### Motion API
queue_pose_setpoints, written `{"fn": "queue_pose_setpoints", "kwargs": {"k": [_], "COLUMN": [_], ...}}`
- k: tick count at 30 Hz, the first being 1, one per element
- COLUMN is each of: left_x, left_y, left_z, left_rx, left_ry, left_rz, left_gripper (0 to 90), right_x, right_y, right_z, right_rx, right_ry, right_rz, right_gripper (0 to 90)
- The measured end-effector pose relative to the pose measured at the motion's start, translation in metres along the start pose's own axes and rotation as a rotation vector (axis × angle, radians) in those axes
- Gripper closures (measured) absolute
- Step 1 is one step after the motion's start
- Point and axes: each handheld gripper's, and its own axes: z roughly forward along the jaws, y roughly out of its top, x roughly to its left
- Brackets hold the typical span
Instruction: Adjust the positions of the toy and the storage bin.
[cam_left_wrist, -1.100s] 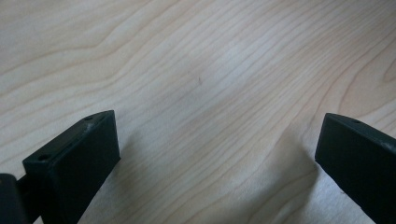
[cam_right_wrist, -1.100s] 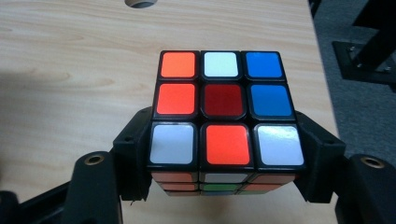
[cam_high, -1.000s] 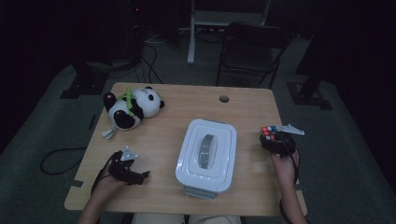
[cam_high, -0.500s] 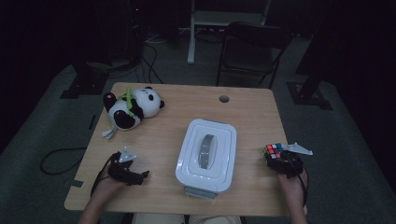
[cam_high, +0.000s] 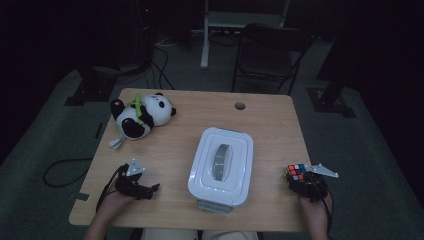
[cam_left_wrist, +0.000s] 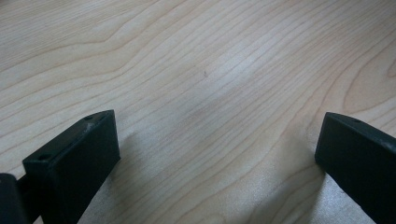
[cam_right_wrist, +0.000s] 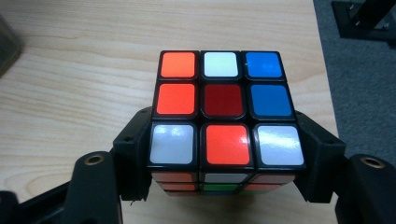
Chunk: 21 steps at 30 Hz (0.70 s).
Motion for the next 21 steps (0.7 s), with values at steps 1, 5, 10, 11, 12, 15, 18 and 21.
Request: {"fn": "queue_pose_setpoints", "kwargs": {"k": [1,5,10,11,12,15,18,21], "left_x": [0.000,-0.001,-0.001,-0.001,-0.001,-0.001,-0.001,-0.001], "left_y": [0.000,0.000,0.000,0.000,0.000,0.000,0.000,0.000], "left_z": [0.000,0.000,0.000,0.000,0.000,0.000,0.000,0.000], "left_rx": [0.000,0.001,0.001,0.001,0.002,0.001,0.000,0.000], "left_ry": [0.001,0.007,0.008,0.008,0.011,0.018,0.023,0.023], "left_rz": [-0.001,-0.008,-0.011,-0.012,-0.013,-0.022,-0.026,-0.026], "left_gripper": [0.6,0.6,0.6,0.6,0.6,0.5,0.6,0.6], "right_x": [-0.001,-0.001,-0.001,-0.001,-0.001,0.000,0.001,0.001], "right_y": [-0.002,-0.010,-0.011,-0.011,-0.010,-0.006,-0.002,0.004], "right_z": [0.000,0.000,0.000,0.000,0.000,-0.002,-0.005,-0.008], "right_rx": [0.003,0.000,-0.005,-0.010,-0.014,-0.019,-0.044,-0.088], "right_ry": [0.002,-0.006,-0.008,-0.006,0.000,0.027,0.036,-0.005], "right_rz": [0.002,0.002,-0.003,-0.007,-0.003,0.001,-0.007,-0.027], "right_gripper": [33.8,33.8,32.8,27.6,25.3,14.9,11.8,13.0]}}
